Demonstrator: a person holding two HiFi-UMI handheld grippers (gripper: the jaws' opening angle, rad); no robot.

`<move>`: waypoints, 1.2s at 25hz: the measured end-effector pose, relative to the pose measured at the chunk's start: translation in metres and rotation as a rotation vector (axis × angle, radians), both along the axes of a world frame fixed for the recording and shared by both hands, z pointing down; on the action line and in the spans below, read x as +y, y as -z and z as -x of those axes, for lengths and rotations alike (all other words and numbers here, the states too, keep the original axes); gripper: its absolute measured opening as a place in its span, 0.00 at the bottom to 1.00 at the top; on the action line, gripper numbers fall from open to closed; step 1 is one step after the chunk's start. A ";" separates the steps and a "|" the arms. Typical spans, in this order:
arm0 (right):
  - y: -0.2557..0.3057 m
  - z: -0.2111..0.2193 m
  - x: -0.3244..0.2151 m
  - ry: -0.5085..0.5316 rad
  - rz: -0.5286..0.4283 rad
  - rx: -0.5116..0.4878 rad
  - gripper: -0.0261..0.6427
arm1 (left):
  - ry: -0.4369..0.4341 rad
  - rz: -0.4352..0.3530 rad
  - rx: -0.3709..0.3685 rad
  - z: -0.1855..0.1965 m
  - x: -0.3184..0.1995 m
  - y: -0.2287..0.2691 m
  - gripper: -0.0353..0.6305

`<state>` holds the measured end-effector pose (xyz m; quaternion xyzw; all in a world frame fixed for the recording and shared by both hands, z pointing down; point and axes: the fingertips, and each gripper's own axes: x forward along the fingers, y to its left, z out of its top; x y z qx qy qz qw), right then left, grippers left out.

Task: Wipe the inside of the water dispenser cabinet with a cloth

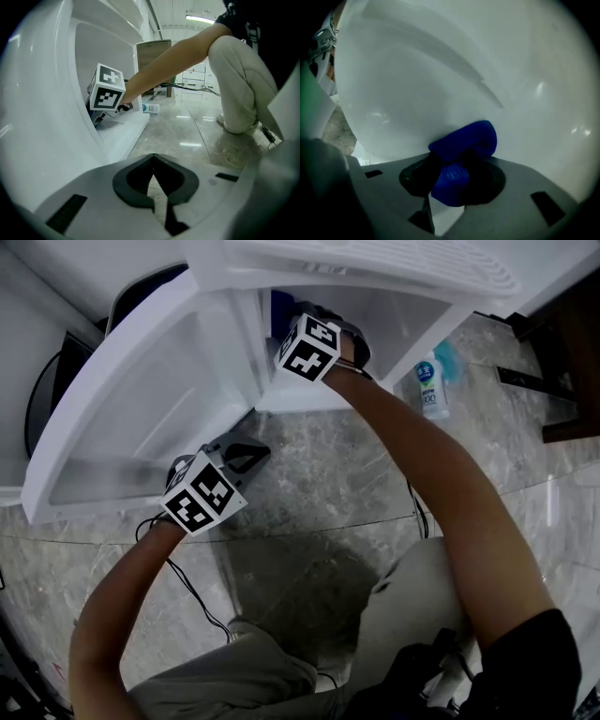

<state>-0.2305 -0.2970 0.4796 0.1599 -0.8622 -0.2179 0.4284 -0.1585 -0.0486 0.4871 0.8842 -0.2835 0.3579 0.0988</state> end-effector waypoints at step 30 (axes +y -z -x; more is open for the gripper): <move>0.103 -0.159 0.118 -0.284 0.924 -0.564 0.25 | 0.015 -0.397 0.156 -0.095 -0.101 0.098 0.45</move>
